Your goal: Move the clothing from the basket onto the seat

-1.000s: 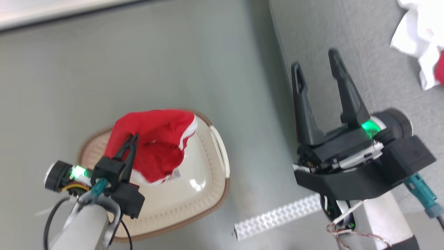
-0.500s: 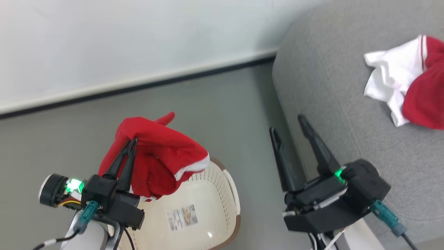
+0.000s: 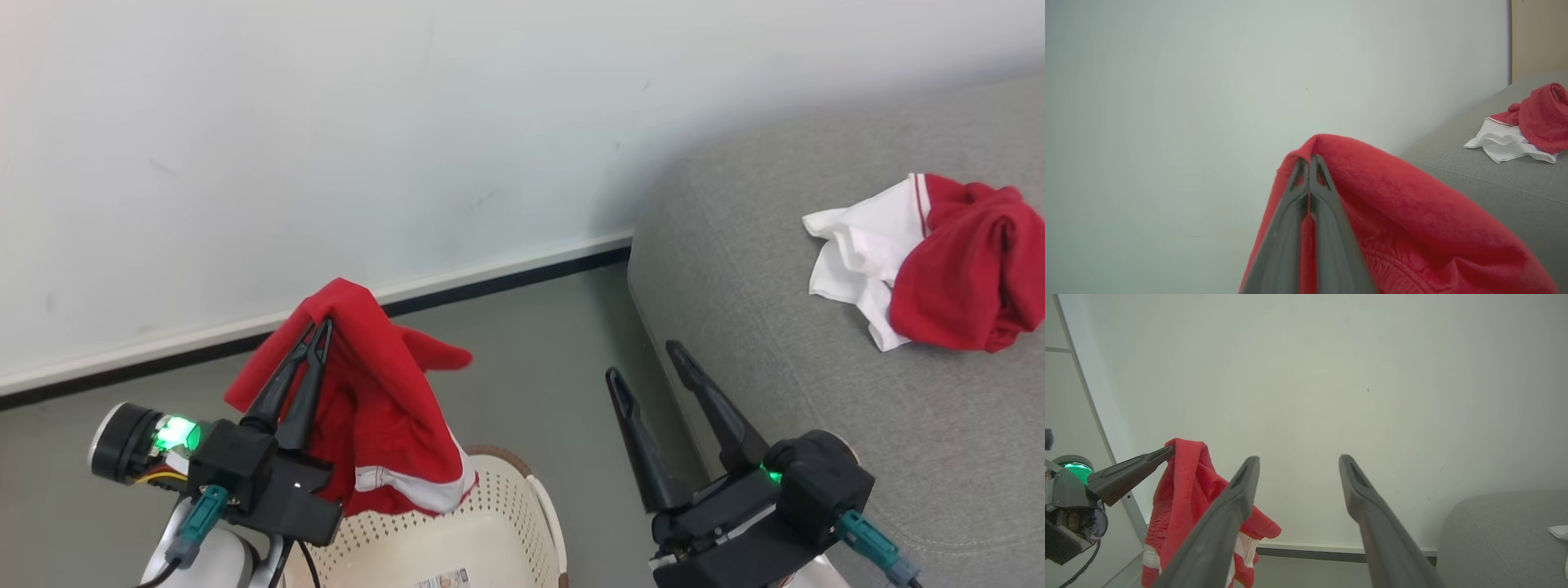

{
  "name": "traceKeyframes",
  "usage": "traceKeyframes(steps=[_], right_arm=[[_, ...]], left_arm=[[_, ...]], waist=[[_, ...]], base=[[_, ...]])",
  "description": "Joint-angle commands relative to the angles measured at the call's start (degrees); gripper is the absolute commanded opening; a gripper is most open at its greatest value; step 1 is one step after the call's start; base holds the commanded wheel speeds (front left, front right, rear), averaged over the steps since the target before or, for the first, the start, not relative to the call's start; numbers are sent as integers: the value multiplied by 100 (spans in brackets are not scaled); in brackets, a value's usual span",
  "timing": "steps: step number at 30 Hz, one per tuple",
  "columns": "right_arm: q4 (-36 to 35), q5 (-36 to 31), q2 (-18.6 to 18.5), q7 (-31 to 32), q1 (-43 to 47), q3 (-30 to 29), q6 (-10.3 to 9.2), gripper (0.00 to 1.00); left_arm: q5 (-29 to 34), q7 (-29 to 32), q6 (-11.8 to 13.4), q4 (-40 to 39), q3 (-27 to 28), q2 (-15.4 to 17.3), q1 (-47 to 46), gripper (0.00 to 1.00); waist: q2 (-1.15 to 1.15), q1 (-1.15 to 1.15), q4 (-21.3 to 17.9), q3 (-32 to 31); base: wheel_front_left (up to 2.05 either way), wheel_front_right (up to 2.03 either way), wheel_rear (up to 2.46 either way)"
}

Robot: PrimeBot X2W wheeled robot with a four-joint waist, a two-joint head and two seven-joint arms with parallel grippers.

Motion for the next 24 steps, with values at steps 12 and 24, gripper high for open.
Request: traceKeyframes(steps=[12,24], right_arm=[[-16,249,40,-4,10,655,-2,100],[558,395,188,-4,-203,1089,-2,100]], left_arm=[[132,-33,-199,137,-224,-336,-324,0],[271,-33,-423,538,-707,-816,-817,0]], waist=[[1,1,-186,-319],[1,1,-279,-329]], base=[[0,0,0],[0,0,0]])
